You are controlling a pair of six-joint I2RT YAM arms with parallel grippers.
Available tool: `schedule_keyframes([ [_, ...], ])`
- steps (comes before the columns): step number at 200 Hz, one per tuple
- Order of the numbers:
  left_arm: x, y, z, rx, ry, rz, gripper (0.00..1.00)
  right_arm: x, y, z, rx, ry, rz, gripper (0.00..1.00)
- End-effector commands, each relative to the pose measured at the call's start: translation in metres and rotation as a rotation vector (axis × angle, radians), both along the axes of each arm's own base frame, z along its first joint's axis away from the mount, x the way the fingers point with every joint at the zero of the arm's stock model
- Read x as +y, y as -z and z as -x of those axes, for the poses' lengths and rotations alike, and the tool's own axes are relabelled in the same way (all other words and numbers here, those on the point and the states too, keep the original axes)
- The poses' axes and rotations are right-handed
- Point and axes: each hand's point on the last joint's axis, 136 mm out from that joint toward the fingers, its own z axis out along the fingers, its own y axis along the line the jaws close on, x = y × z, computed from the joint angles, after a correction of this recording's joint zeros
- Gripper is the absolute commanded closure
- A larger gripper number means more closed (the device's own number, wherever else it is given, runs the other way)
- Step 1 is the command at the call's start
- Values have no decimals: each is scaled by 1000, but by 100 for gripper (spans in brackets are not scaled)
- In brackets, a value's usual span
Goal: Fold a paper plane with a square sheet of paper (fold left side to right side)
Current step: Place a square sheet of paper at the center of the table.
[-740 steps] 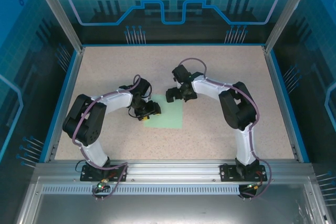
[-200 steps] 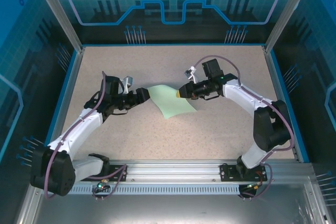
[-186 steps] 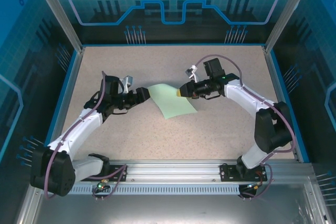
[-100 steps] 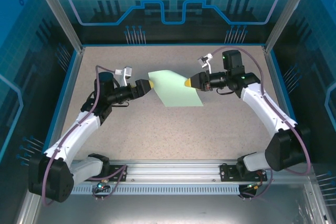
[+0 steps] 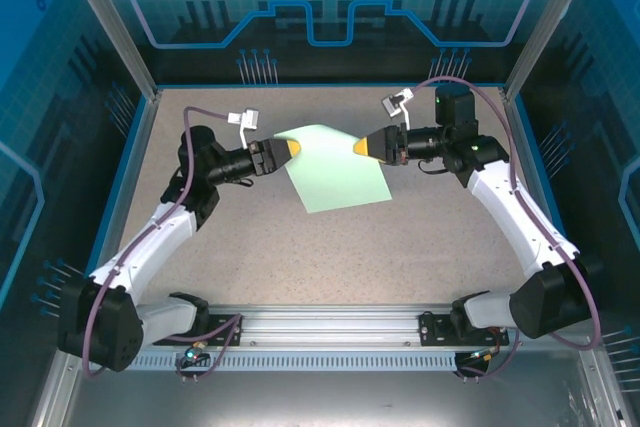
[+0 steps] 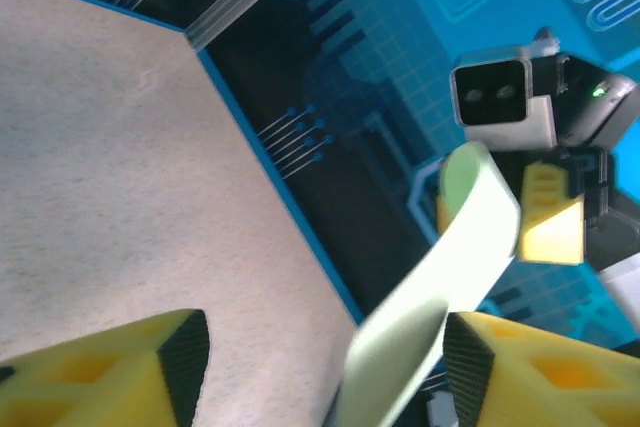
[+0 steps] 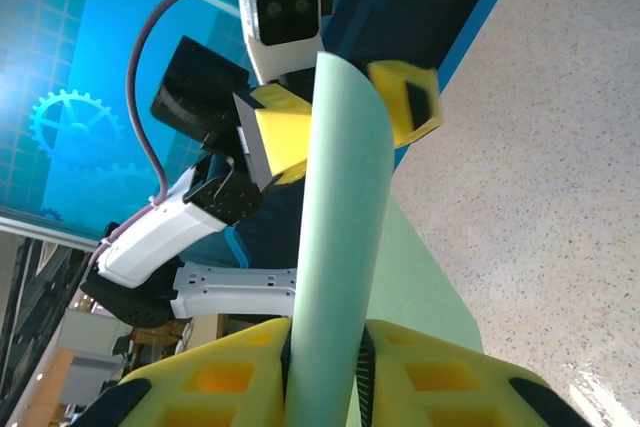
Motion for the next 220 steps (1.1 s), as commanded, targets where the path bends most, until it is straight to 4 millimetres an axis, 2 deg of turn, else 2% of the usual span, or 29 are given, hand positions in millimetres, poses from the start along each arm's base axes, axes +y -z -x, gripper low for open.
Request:
schedule_keyframes([
  [1, -10, -16, 4, -56, 49, -2, 60, -3, 4, -4, -5, 44, 24, 73],
  [23, -9, 5, 1, 4, 33, -44, 83, -12, 23, -13, -4, 108, 95, 69],
  [53, -5, 46, -3, 111, 0, -116, 95, -33, 65, -25, 10, 223, 251, 56],
  [89, -1, 107, -8, 262, -14, -229, 94, -69, 120, -36, -31, 365, 537, 36],
  [112, -3, 145, -11, 342, 13, -277, 93, -80, 154, -36, -19, 382, 635, 34],
  [133, -5, 174, -16, 397, 41, -319, 91, -70, 183, -30, 28, 333, 642, 37],
  [169, -5, 211, -24, 490, 77, -411, 92, -31, 219, -25, 113, 254, 563, 60],
  [192, -6, 218, -30, 531, 83, -423, 91, -11, 244, -25, 157, 228, 579, 68],
  [220, -9, 213, -34, 573, 78, -397, 83, 3, 273, -25, 212, 203, 652, 70],
])
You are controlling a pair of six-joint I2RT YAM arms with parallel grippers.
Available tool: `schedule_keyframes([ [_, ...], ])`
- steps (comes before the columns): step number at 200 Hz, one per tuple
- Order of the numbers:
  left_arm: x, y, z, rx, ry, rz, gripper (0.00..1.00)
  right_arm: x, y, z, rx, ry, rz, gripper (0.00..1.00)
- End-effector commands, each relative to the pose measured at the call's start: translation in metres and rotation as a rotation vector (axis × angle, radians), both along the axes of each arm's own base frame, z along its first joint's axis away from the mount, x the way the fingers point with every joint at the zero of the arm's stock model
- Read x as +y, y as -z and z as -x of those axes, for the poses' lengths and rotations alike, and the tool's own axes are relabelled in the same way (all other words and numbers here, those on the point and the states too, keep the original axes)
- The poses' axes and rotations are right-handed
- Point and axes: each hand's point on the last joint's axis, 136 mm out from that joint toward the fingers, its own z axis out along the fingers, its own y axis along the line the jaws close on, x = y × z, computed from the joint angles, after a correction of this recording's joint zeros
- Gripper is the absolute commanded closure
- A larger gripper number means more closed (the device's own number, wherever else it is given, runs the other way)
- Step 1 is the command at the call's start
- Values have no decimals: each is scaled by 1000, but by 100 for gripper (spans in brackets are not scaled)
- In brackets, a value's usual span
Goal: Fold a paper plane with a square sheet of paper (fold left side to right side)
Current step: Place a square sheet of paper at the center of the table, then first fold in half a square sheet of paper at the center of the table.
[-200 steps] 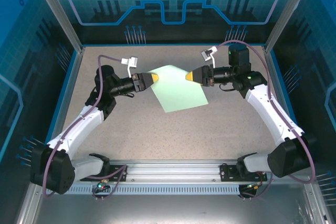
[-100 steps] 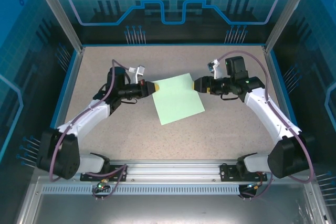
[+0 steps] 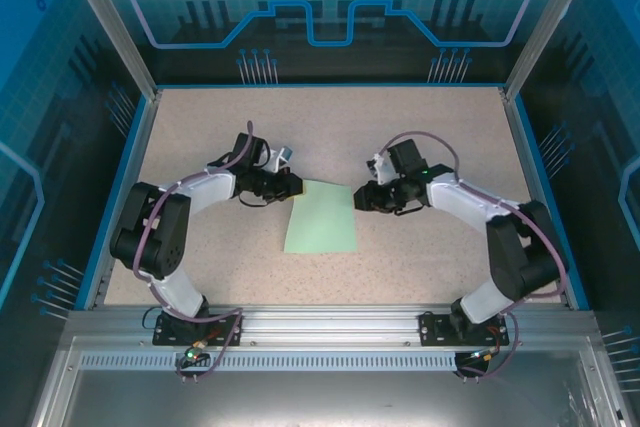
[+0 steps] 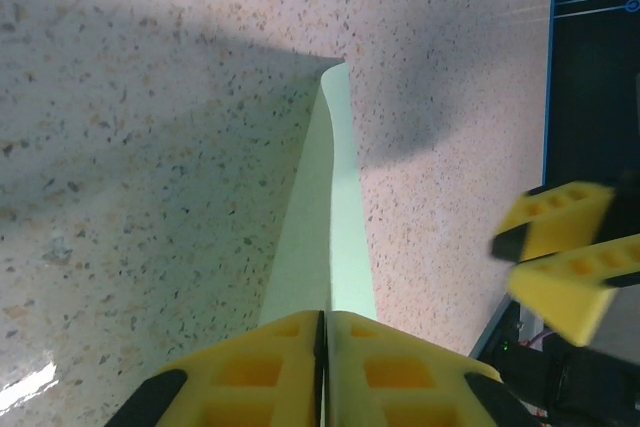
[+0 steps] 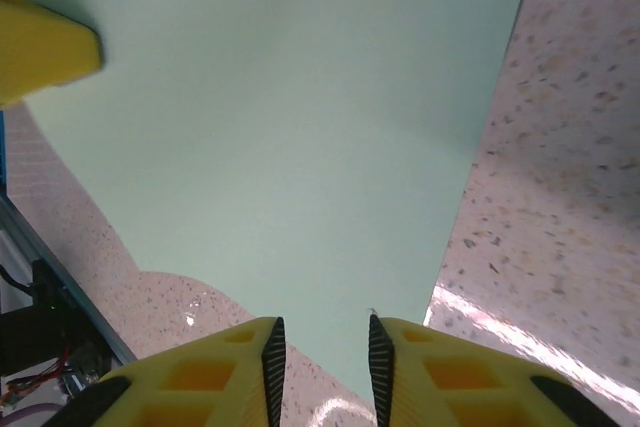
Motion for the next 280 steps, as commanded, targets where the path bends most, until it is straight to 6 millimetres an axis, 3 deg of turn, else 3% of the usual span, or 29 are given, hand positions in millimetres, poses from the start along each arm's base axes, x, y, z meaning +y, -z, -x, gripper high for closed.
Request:
schedule_keyframes([
  [1, -5, -7, -1, 24, 13, 7, 83, 16, 11, -9, 12, 9, 13, 70],
  [42, -7, -15, -4, 123, -47, 36, 70, 18, 48, -7, 110, 27, 79, 71],
  [100, -9, -10, 0, 227, -97, 65, 44, 16, 69, -4, 155, 29, 126, 72],
  [123, -3, 1, 7, 233, -84, 14, 36, 15, 73, -2, 167, 27, 132, 72],
  [193, 7, 28, 12, 163, -30, -67, 24, 12, 76, 1, 185, 22, 158, 72],
  [280, 13, 30, -19, 41, -12, -81, 20, 13, 73, 1, 174, 11, 166, 72],
])
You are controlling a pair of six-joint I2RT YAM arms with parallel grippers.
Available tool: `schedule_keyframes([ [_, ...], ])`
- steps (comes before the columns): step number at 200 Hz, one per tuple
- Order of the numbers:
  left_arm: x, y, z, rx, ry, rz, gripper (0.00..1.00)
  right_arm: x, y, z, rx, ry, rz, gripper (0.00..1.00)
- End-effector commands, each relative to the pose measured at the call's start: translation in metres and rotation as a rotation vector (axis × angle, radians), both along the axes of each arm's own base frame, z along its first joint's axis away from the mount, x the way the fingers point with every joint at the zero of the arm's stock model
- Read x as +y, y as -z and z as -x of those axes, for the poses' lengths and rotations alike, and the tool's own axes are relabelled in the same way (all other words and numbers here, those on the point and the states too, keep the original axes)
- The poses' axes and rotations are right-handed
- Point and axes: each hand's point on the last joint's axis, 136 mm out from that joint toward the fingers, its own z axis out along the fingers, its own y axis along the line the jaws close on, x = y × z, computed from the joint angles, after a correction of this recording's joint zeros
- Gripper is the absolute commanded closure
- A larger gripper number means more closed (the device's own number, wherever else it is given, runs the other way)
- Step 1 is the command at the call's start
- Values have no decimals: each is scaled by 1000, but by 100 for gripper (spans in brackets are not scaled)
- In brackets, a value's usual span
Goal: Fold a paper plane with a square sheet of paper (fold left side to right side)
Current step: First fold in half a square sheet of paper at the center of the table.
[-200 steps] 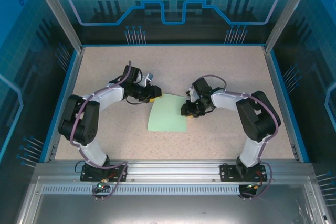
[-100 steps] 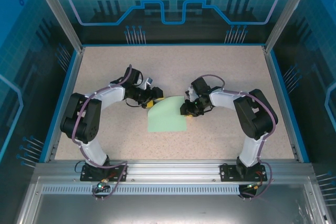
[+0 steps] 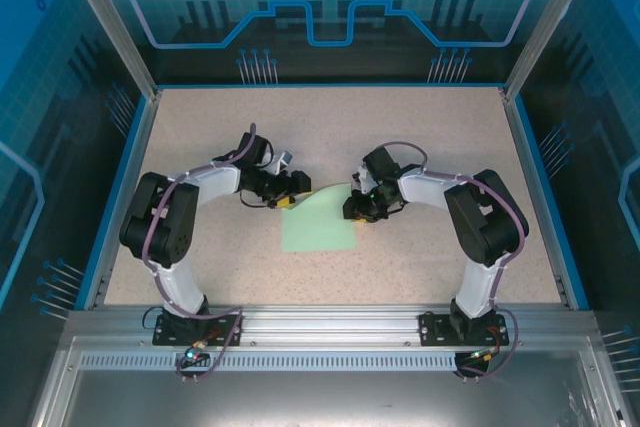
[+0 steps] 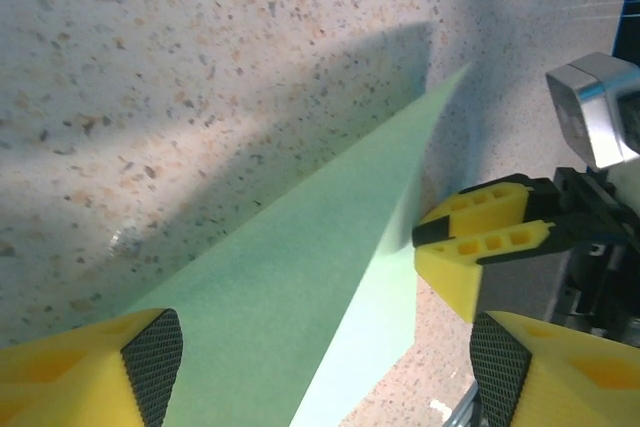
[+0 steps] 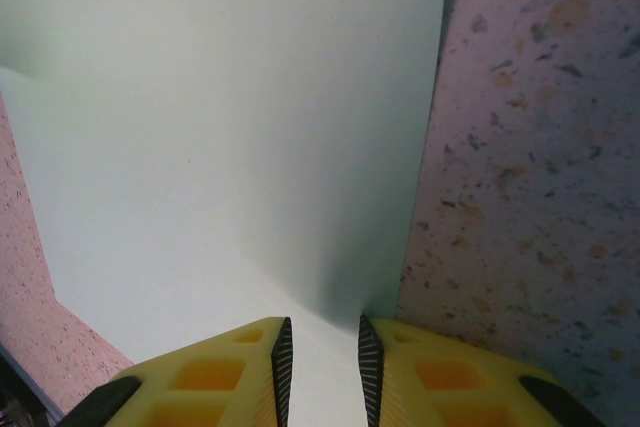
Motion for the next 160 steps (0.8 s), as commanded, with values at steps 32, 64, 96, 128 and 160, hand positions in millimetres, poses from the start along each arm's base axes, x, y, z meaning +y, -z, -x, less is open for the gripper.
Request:
schedule_keyframes([
  [32, 11, 1, -24, -90, 15, -33, 19, 0, 5, 7, 15, -25, 43, 72],
  [64, 13, 3, -29, -102, 18, -26, 19, -1, 5, 7, 13, -25, 46, 72],
  [96, 11, 11, -19, -71, 34, -11, 20, -1, 5, 7, 14, -24, 44, 72],
  [128, 16, 22, -8, -37, 27, -38, 24, -1, 6, 6, 17, -23, 46, 72],
  [160, 21, 25, 4, -3, 6, -57, 28, -1, 7, 6, 18, -23, 47, 72],
])
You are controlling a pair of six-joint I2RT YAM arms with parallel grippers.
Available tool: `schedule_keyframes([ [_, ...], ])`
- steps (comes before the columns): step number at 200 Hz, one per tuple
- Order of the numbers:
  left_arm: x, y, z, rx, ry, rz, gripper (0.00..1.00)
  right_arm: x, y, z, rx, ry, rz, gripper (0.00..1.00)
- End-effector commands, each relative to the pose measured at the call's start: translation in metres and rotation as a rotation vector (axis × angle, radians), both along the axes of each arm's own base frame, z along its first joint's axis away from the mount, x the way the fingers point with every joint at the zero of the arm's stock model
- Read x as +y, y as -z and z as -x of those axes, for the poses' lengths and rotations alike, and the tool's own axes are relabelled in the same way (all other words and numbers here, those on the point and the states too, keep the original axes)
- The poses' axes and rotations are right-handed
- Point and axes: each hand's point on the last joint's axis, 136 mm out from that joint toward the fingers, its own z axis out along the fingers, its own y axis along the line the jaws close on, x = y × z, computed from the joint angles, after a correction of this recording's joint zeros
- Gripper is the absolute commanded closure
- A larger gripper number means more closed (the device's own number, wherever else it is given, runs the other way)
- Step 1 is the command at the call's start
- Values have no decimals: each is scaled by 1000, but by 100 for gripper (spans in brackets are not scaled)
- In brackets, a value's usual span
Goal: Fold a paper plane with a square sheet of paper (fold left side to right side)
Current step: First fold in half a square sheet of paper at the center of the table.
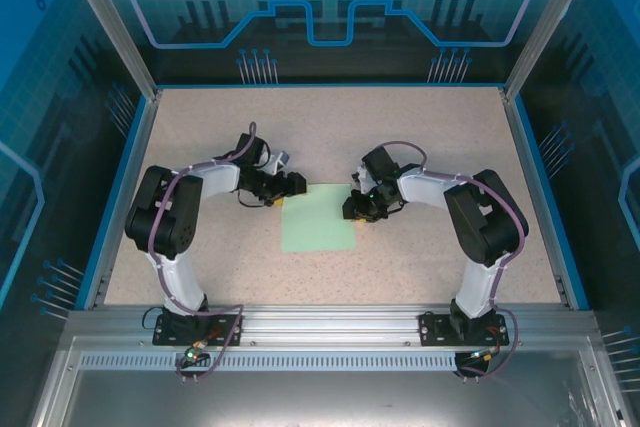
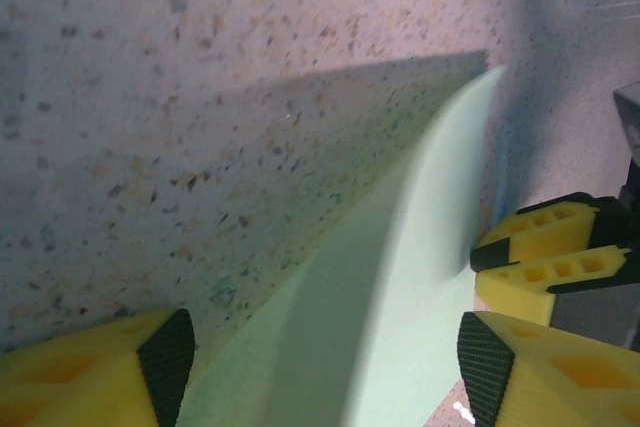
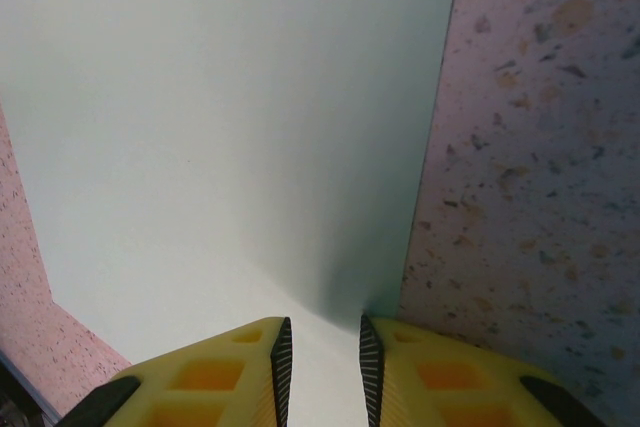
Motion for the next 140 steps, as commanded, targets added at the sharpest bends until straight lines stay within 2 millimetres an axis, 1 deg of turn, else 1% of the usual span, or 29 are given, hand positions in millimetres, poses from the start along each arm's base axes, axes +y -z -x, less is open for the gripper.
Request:
schedule_keyframes([
  [1, 8, 4, 12, 26, -11, -19, 28, -1, 7, 6, 21, -20, 38, 72],
  [46, 12, 0, 33, 56, -11, -23, 30, 0, 9, 7, 24, -24, 39, 72],
  [59, 14, -1, 36, 48, -12, -36, 31, 0, 9, 6, 25, -22, 36, 72],
  [86, 13, -1, 35, 49, -11, -33, 37, 3, 9, 6, 25, -25, 26, 72],
  [97, 12, -3, 33, 50, -11, -25, 43, 4, 9, 6, 27, -25, 27, 72],
  [115, 11, -7, 32, 46, -12, -14, 49, 4, 8, 6, 25, -25, 23, 72],
  [132, 8, -15, 31, 42, -12, 11, 50, 5, 8, 6, 25, -26, 21, 72],
  [140, 4, -20, 31, 39, -8, 36, 49, 5, 8, 6, 27, -24, 19, 72],
])
